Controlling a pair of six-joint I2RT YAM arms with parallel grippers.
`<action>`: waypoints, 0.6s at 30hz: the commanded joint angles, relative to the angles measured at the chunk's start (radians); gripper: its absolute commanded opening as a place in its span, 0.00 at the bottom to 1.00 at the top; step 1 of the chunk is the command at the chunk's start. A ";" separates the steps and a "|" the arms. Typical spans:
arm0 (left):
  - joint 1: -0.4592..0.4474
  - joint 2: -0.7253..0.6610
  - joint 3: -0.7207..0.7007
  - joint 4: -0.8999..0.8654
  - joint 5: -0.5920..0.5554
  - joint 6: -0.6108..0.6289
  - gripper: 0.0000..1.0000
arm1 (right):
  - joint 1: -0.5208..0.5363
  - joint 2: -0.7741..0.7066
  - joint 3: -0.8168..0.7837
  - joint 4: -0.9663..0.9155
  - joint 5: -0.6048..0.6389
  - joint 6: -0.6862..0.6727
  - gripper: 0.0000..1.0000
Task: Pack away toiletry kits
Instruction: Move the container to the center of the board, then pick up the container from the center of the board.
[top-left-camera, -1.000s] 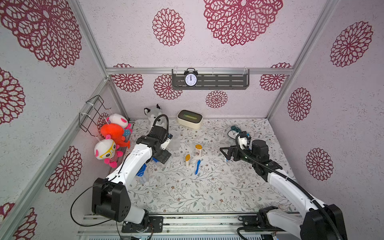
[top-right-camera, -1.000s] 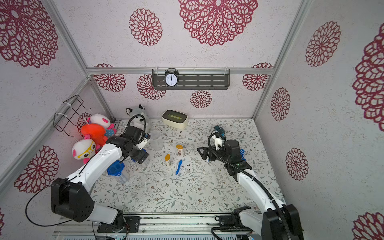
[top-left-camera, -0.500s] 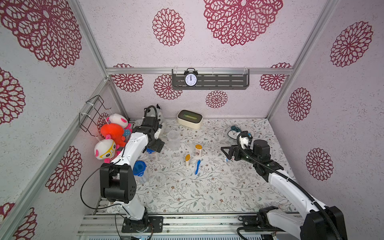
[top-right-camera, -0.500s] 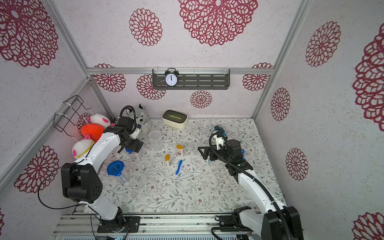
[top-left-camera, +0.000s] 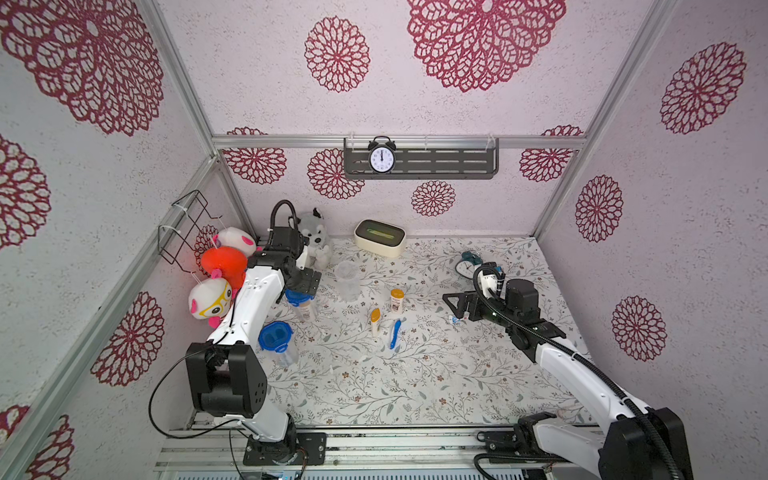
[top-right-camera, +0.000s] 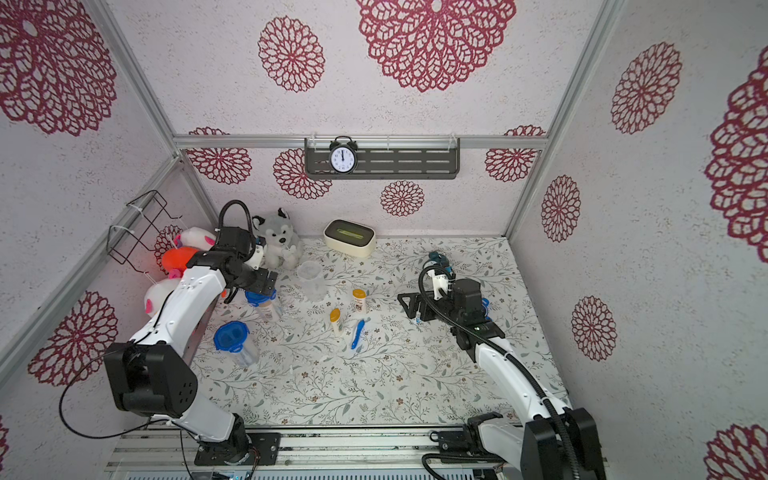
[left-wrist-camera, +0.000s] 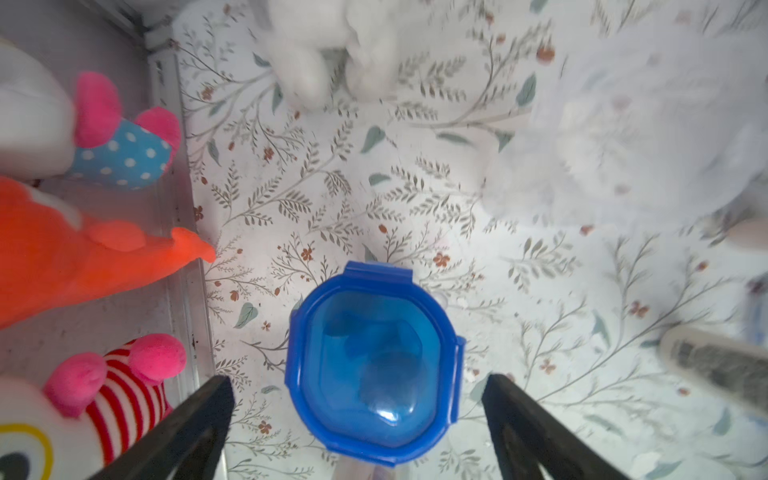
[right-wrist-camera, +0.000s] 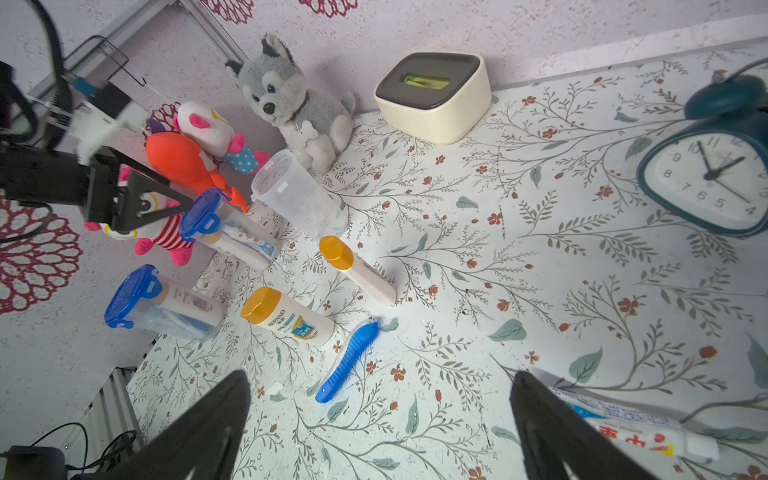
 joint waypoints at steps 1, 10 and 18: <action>-0.037 -0.049 0.046 0.110 0.029 -0.250 0.98 | -0.004 0.032 0.056 -0.009 0.018 0.018 0.95; -0.165 0.220 0.241 0.047 0.098 -0.433 0.71 | 0.023 0.194 0.257 -0.144 0.012 -0.004 0.72; -0.164 0.375 0.373 -0.028 0.087 -0.398 0.58 | 0.043 0.306 0.367 -0.151 0.027 -0.023 0.68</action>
